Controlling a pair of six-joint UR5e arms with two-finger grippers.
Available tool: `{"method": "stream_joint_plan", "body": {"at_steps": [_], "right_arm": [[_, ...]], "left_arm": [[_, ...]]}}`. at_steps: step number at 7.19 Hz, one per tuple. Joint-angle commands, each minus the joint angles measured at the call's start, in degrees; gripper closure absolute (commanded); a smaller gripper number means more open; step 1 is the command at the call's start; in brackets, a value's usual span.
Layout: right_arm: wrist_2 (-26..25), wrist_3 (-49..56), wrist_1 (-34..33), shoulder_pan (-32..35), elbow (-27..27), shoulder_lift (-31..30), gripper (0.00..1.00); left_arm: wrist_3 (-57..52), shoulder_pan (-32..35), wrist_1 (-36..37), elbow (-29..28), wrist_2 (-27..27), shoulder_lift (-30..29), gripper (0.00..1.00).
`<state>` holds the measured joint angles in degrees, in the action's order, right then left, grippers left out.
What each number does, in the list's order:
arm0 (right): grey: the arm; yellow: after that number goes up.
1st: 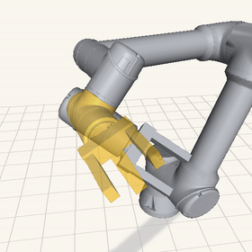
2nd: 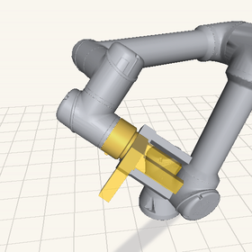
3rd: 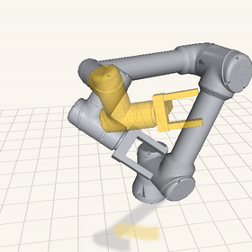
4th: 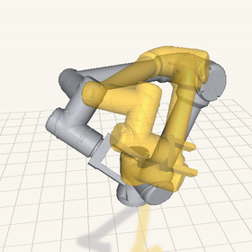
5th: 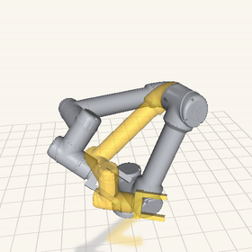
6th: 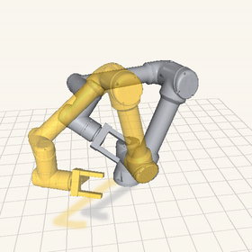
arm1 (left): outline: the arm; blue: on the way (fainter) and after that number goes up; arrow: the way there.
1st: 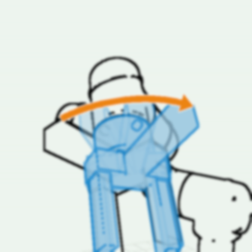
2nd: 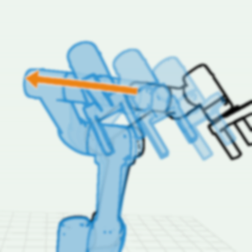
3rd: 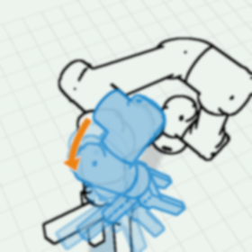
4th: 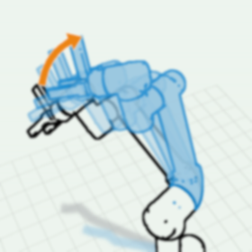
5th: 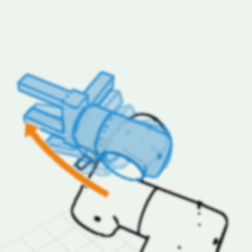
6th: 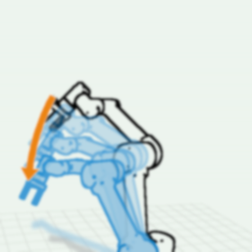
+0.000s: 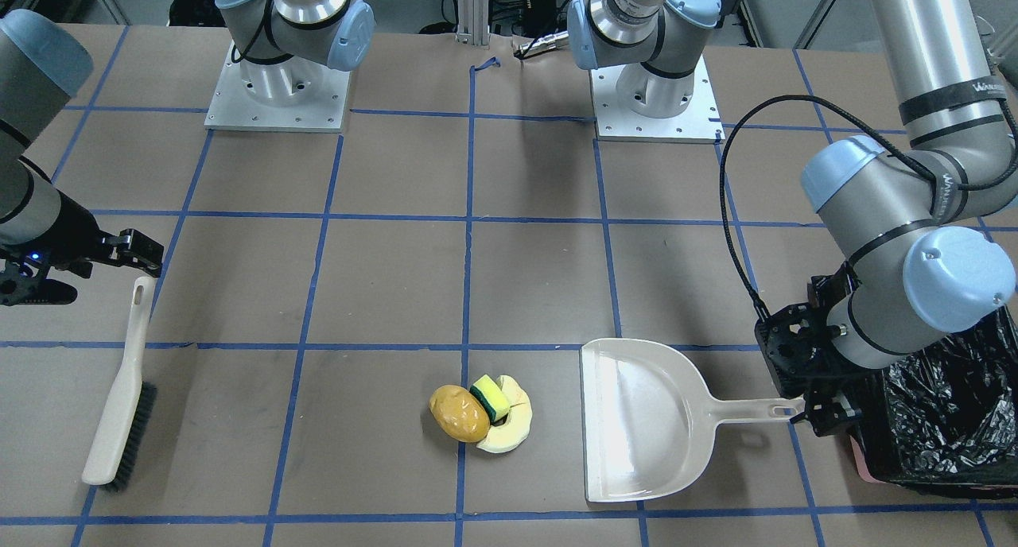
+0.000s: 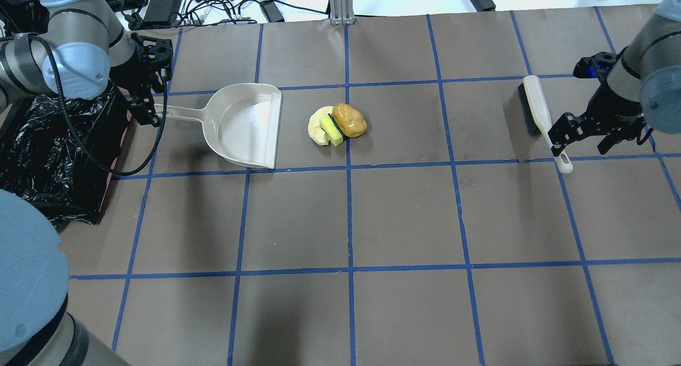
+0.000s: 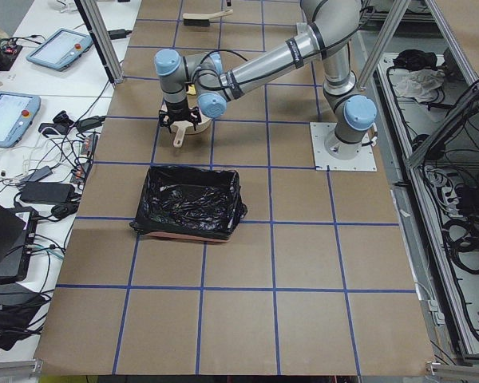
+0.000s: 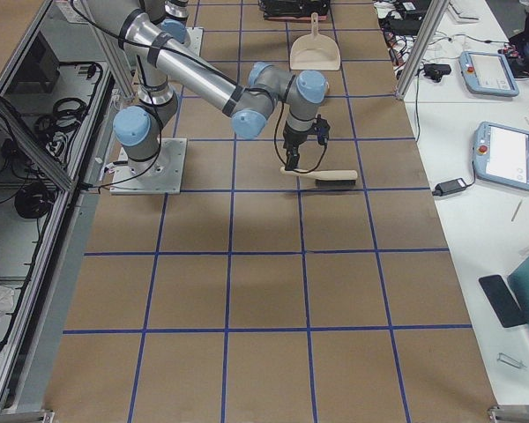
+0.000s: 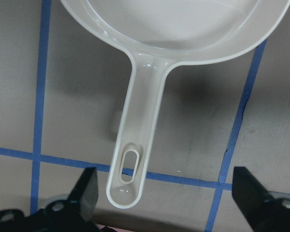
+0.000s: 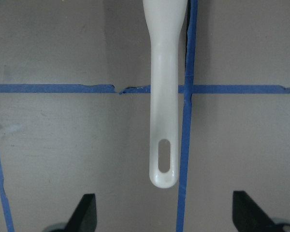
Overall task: Sweep and dump trash into bin
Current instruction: 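Hold the dustpan with the left gripper and lift the brush with the right gripper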
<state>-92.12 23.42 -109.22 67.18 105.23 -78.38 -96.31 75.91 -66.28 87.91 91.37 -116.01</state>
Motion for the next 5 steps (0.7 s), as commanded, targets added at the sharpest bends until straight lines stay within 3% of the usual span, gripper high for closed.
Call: {"method": "stream_joint_plan", "body": {"at_steps": [1,2,5], "right_arm": [[-0.08,-0.57,-5.0,-0.03,-0.29,4.7,0.01],[-0.08,-0.57,-5.65,-0.03,-0.29,5.6,0.03],[-0.08,-0.92,-6.88,-0.03,-0.29,8.06,0.15]], "left_arm": [[-1.95,-0.58,0.54,0.07,-0.75,-1.06,0.02],[-2.3,-1.72,1.59,-0.19,-4.75,-1.67,0.02],[-3.27,-2.08,2.12,0.24,-5.15,-2.64,0.01]]}}
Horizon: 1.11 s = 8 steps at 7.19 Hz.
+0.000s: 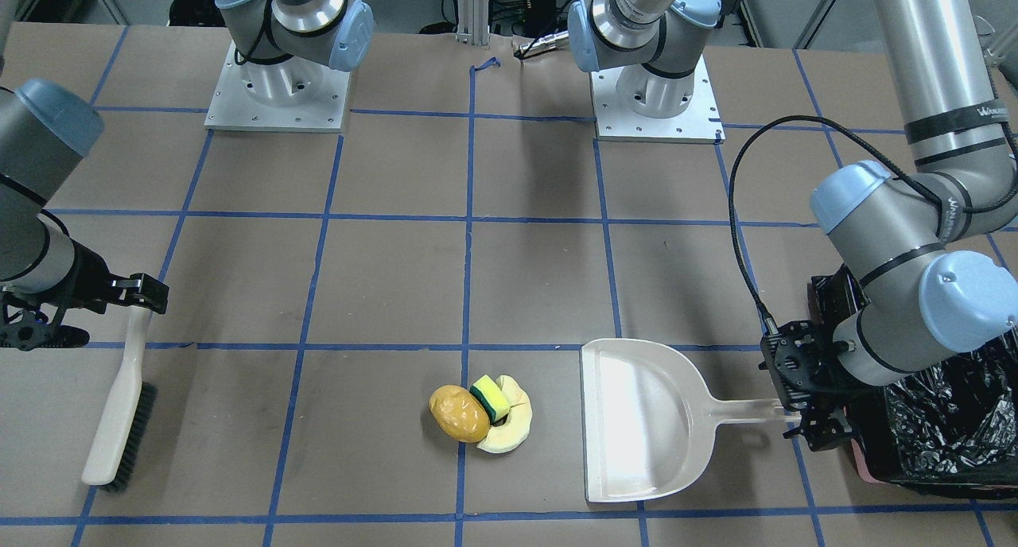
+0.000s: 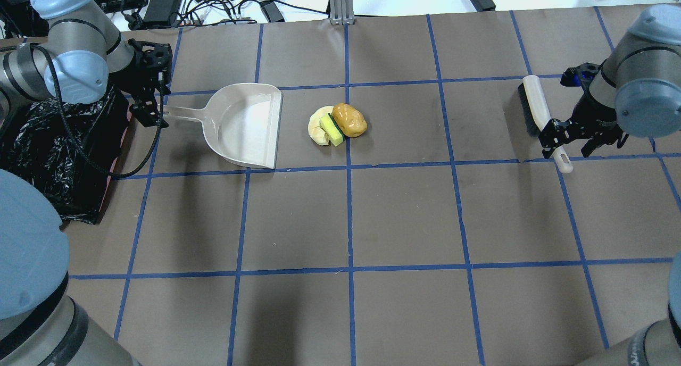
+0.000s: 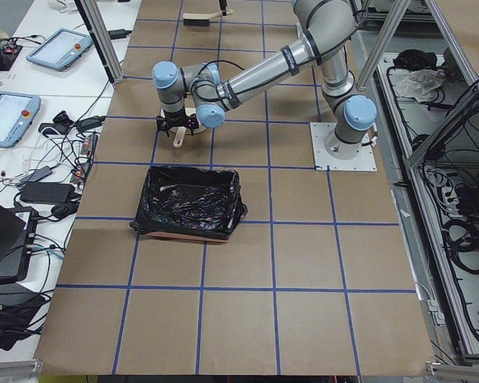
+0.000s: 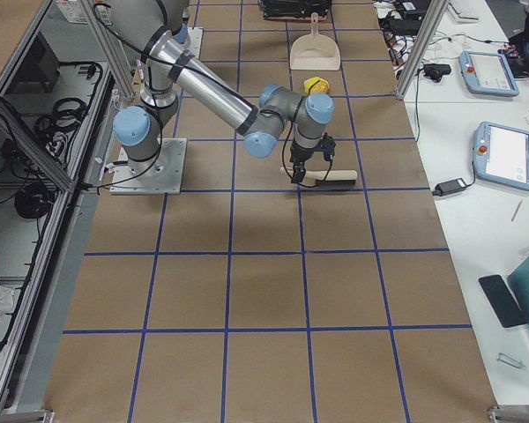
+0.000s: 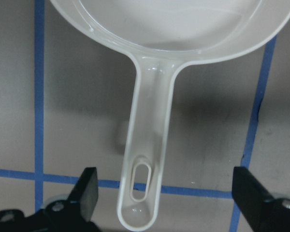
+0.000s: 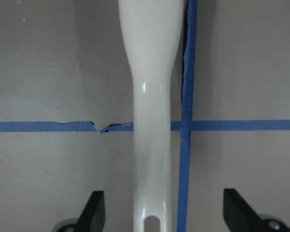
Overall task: Sweep and dump trash into bin
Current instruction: 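Hold the dustpan with the left gripper and lift the brush with the right gripper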
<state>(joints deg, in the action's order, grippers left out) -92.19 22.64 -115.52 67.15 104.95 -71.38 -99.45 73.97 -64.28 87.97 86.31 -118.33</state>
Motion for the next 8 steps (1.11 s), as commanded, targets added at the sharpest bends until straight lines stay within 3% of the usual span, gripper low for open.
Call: {"method": "stream_joint_plan", "body": {"at_steps": [1,2,6,7,8], "right_arm": [[0.26,-0.14,-0.76,0.0,-0.09,1.33,0.16],[0.35,-0.92,-0.58,0.09,-0.09,1.5,0.22],[0.7,-1.89,-0.41,0.35,-1.32,1.42,0.27],[0.79,-1.9,-0.32,0.35,-1.58,1.51,0.33],[0.87,-1.9,-0.23,0.35,-1.59,1.51,0.33]], "left_arm": [[-0.13,-0.4,0.47,0.19,-0.17,-0.49,0.01],[-0.13,-0.49,0.73,0.36,-0.26,-0.84,0.01],[-0.13,-0.49,0.82,0.8,-1.31,-1.2,0.03],[-0.13,-0.49,1.26,0.8,-1.23,-1.29,0.07],[-0.22,-0.49,2.05,0.8,-1.23,-1.9,0.11]]}}
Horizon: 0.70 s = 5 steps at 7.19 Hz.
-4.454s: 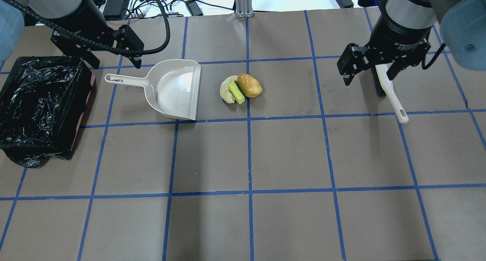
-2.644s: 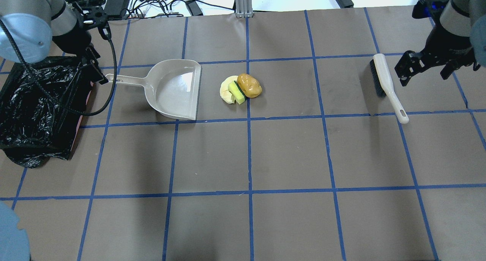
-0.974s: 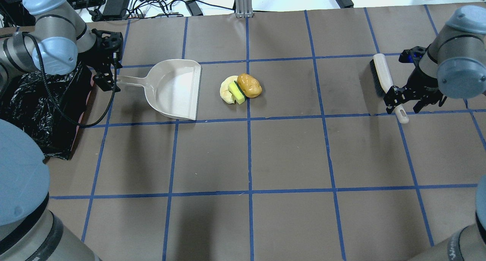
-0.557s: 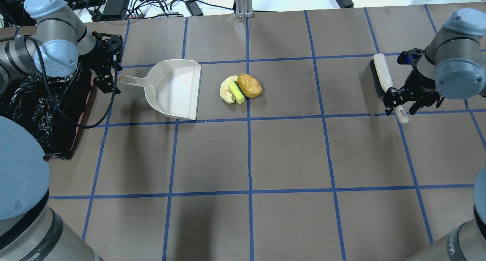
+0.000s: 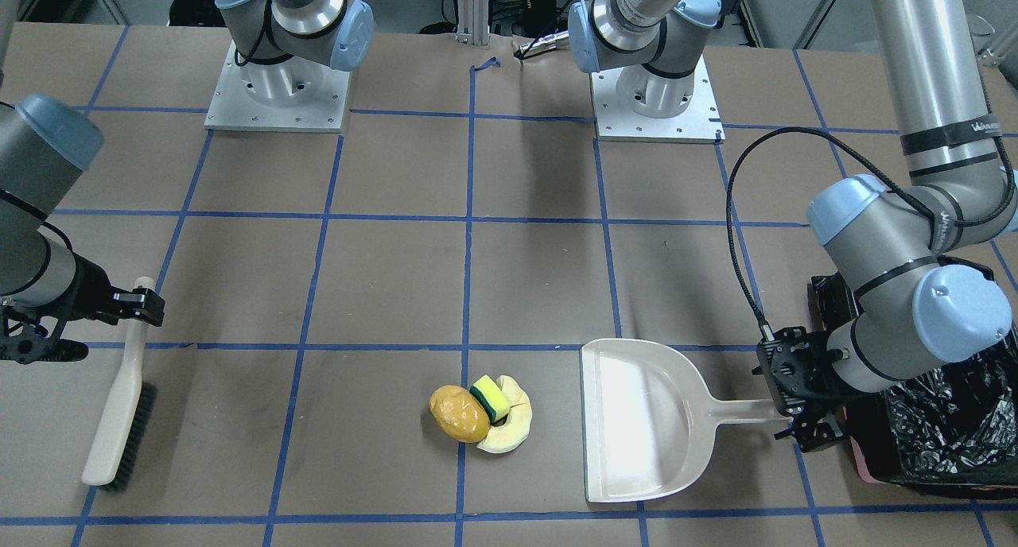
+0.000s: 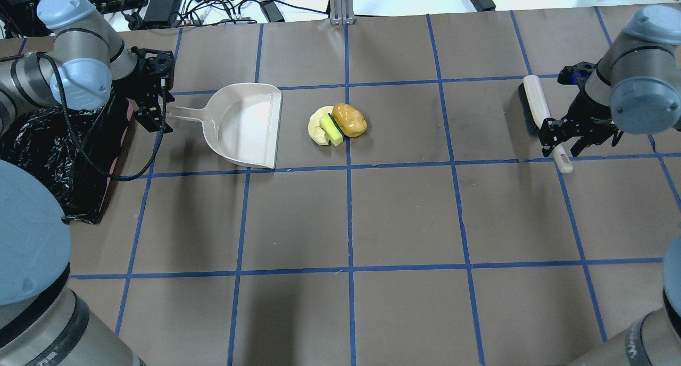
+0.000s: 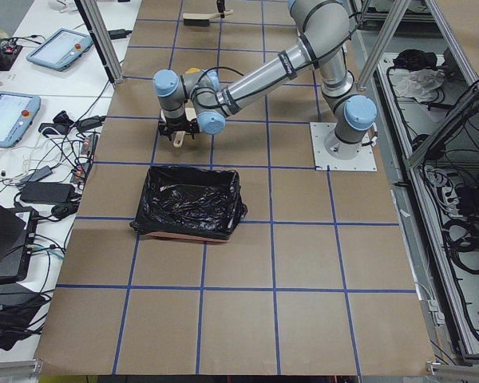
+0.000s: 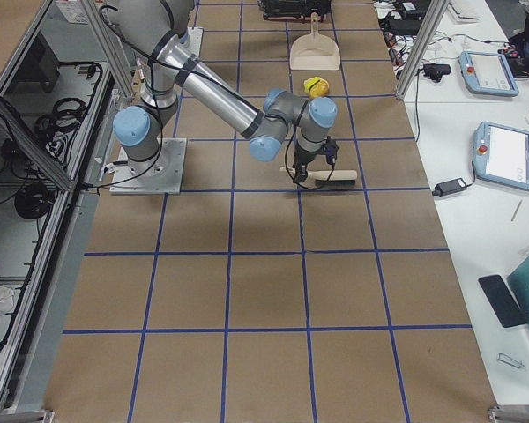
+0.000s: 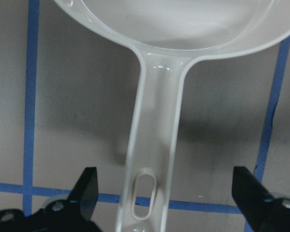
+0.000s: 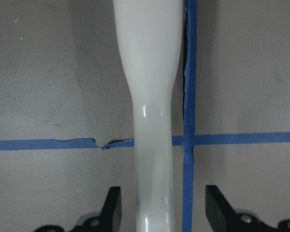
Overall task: Sweep and dump trash into bin
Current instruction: 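Hold the dustpan with the left gripper and lift the brush with the right gripper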
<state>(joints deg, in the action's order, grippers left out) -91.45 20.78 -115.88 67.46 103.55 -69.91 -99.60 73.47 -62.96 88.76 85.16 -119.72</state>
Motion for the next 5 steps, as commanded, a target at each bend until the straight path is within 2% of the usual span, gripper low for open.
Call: {"method": "stream_joint_plan", "body": {"at_steps": [1,2,3,4,5], "right_arm": [[0.13,-0.04,0.3,0.04,-0.19,0.29,0.35],[-0.04,-0.04,0.74,0.04,-0.19,0.99,0.38],[0.04,-0.04,0.74,0.04,-0.19,1.09,0.39],[0.13,-0.04,0.13,-0.05,-0.19,1.09,0.48],[0.04,-0.04,0.04,0.04,-0.28,1.0,0.56]], "left_arm": [[-0.24,0.0,0.82,0.01,0.01,-0.77,0.13],[-0.24,0.0,0.82,0.01,0.01,-0.77,0.18],[-0.33,0.27,0.82,0.01,0.01,-0.86,0.33],[-0.42,0.36,0.82,0.01,0.27,-0.86,0.48],[-0.51,0.36,0.91,-0.08,0.44,-0.78,0.57]]}}
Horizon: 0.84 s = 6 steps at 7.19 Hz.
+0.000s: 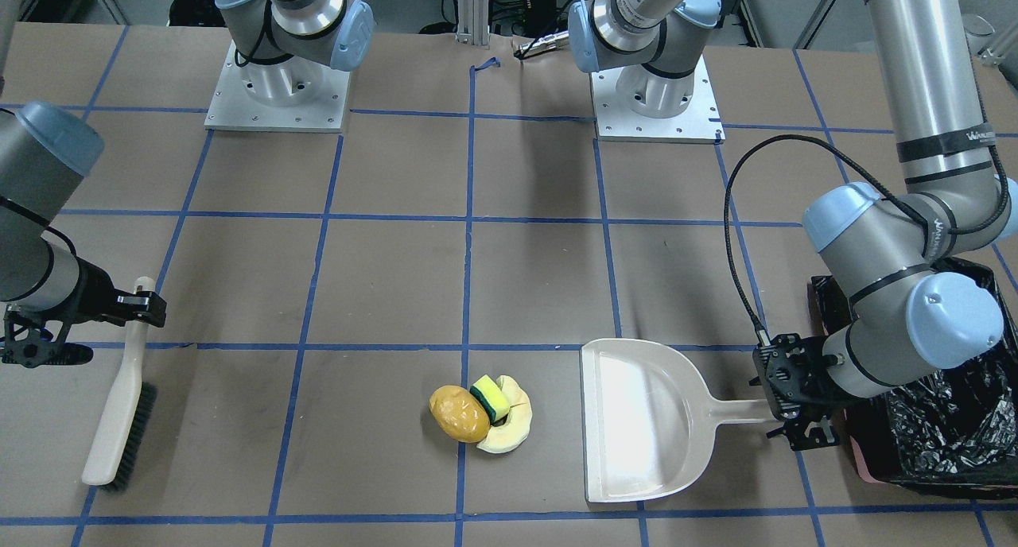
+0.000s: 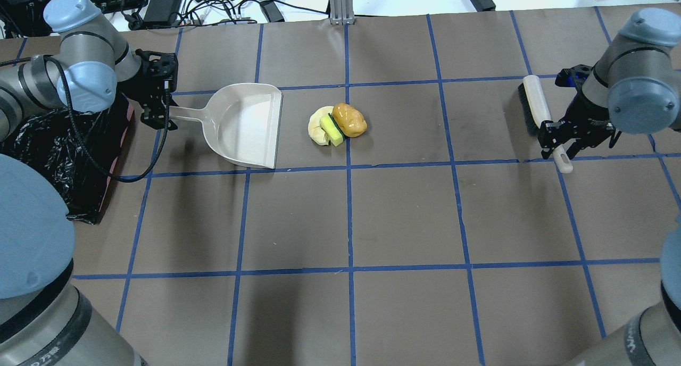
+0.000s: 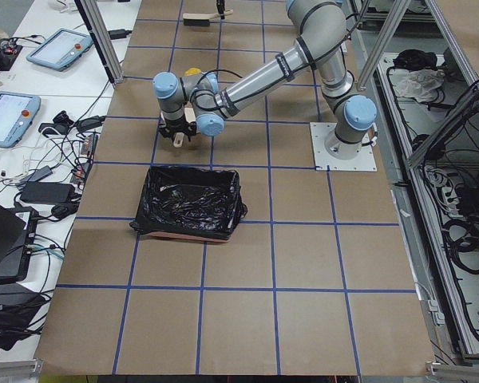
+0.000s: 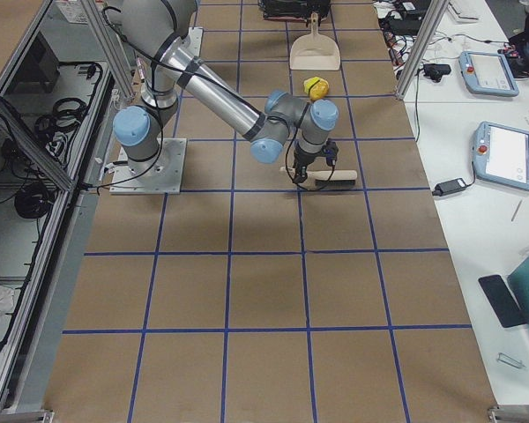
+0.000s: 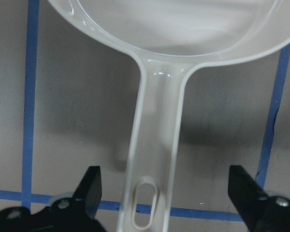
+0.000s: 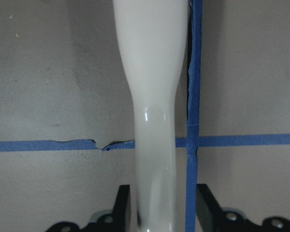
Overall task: Sweep and dump trash into bin
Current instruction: 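Hold the dustpan with the left gripper and lift the brush with the right gripper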
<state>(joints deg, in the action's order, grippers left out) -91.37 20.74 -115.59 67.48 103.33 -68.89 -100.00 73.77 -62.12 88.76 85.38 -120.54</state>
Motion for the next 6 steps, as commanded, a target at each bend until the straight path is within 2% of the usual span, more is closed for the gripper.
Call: {"method": "stream_joint_plan", "body": {"at_steps": [1,3,4,5,6], "right_arm": [[-0.12,0.0,-0.16,0.02,-0.15,-0.11,0.59],[-0.03,0.0,-0.16,0.11,-0.15,-0.19,0.62],[0.05,0.0,-0.16,0.11,-0.15,-0.11,0.73],[-0.03,0.0,0.02,0.11,-0.24,-0.19,1.0],[-0.03,0.09,0.54,0.11,-0.76,-0.37,1.0]], "left_arm": [[-0.37,0.06,0.33,-0.08,0.22,-0.04,0.64],[-0.37,0.14,1.47,-0.17,0.31,-0.04,0.69],[-0.37,0.23,1.48,-0.17,0.31,0.05,0.81],[-0.37,0.32,1.48,-0.17,0.48,0.05,0.88],[-0.37,0.32,1.39,-0.25,0.48,0.05,0.88]]}}
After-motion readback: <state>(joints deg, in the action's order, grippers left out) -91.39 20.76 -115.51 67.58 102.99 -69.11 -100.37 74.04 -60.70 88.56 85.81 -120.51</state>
